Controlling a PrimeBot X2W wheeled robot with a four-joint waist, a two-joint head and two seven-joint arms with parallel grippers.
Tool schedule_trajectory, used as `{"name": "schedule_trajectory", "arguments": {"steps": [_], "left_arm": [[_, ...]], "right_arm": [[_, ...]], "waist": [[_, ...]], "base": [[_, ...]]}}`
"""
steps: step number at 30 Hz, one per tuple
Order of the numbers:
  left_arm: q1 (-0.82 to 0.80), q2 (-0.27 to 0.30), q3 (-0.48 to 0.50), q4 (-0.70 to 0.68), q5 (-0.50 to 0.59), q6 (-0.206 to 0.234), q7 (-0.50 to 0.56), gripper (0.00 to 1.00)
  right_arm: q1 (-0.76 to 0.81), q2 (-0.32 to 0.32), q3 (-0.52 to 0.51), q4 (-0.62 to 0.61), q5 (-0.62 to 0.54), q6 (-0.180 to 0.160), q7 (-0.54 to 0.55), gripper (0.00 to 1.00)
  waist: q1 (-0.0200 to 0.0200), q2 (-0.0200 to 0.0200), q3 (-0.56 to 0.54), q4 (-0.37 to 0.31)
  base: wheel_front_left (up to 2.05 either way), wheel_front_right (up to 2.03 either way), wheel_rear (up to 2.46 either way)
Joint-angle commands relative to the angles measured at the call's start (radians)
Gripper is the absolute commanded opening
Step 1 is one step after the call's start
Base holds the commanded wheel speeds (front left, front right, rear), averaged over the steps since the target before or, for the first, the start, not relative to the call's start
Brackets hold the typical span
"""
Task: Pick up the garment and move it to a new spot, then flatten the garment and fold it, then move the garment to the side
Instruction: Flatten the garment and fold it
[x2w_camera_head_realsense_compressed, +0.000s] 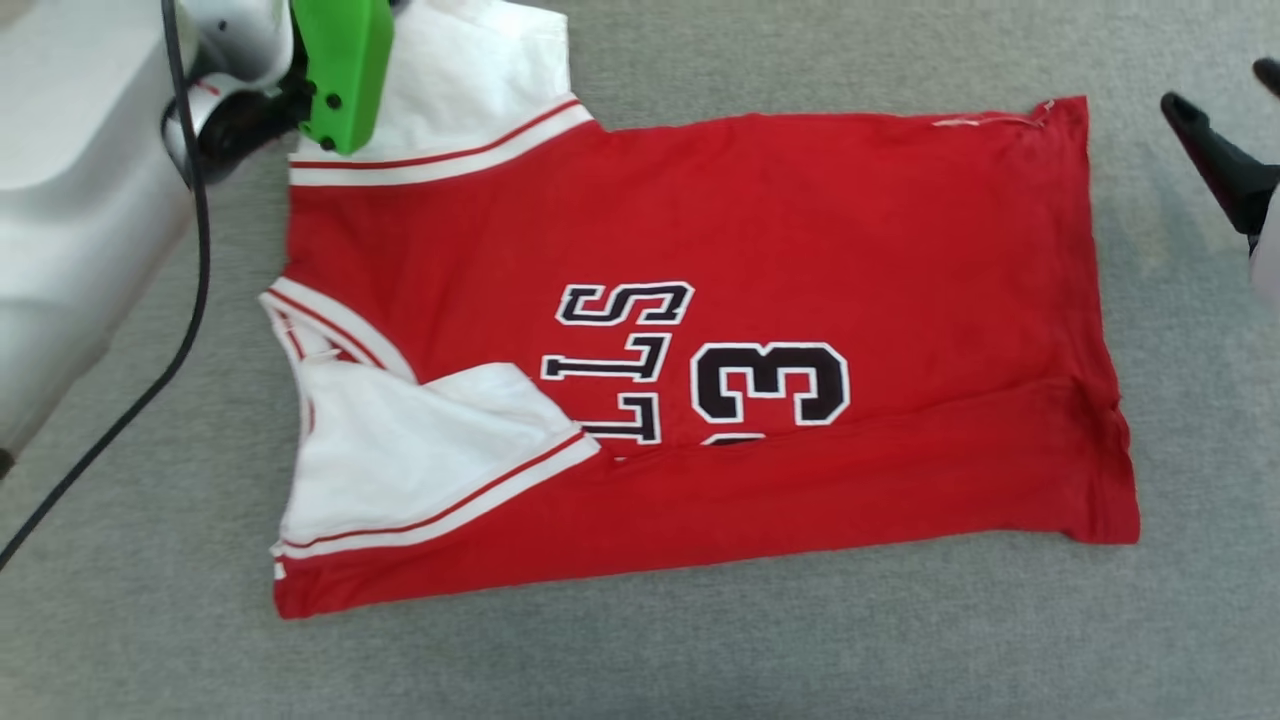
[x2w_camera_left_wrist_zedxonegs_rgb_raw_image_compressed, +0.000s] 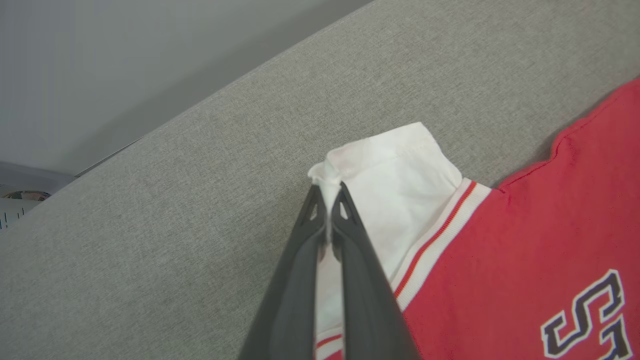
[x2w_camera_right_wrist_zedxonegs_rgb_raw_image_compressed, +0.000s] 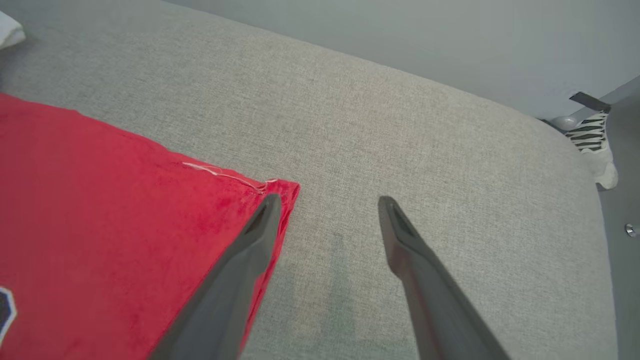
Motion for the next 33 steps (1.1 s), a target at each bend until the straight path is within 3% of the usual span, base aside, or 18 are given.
{"name": "schedule_trajectory", "arguments": {"steps": [1,5,9,18,24,25,26,27,33], "left_arm": [[0.02,0.0,-0.003,-0.015,0.008,-0.003,-0.019,0.0],[0.034,-0.005,-0.01,-0.056,0.023,-0.003,-0.067,0.0],[0.034,-0.012,-0.013,-0.084,0.035,-0.003,-0.108,0.0],[0.037,-0.033,-0.015,-0.095,0.052,-0.003,-0.179,0.0],[0.045,-0.049,-0.017,-0.075,0.051,-0.003,-0.207,0.0],[0.048,-0.05,-0.017,-0.071,0.051,-0.003,-0.21,0.0],[0.05,-0.05,-0.017,-0.067,0.051,-0.003,-0.212,0.0],[0.054,-0.051,-0.018,-0.062,0.05,-0.003,-0.216,0.0],[0.1,-0.052,-0.011,-0.018,0.03,-0.003,-0.274,0.0]], "right_arm": [[-0.036,-0.015,0.031,0.023,0.035,-0.001,0.059,1.0],[-0.116,-0.051,0.121,0.094,0.102,-0.001,0.235,1.0],[-0.185,-0.062,0.194,0.165,0.094,-0.001,0.323,1.0],[-0.276,0.007,0.255,0.365,0.057,-0.001,0.305,1.0],[-0.248,0.042,0.324,0.466,0.086,-0.001,0.277,1.0],[-0.243,0.043,0.336,0.476,0.098,-0.001,0.273,0.9],[-0.242,0.044,0.339,0.483,0.107,-0.001,0.262,0.19],[-0.243,0.044,0.342,0.491,0.115,-0.001,0.243,0.0],[-0.257,0.031,0.367,0.492,0.136,-0.001,0.082,0.0]], "waist": [[-0.0001,0.0,-0.043,0.052],[-0.0001,0.0,-0.046,0.083],[-0.0001,0.0,-0.031,0.115],[-0.0001,0.0,0.015,0.157],[-0.0001,0.0,0.024,0.164],[-0.0001,0.0,0.023,0.163],[-0.0001,0.0,0.021,0.161],[-0.0001,0.0,0.016,0.159],[-0.0001,0.0,-0.043,0.148]], "base": [[0.0,0.0,0.0],[0.0,0.0,0.0],[0.0,0.0,0.0],[0.0,0.0,0.0],[0.0,0.0,0.0],[0.0,0.0,0.0],[0.0,0.0,0.0],[0.0,0.0,0.0],[0.0,0.0,0.0]]}}
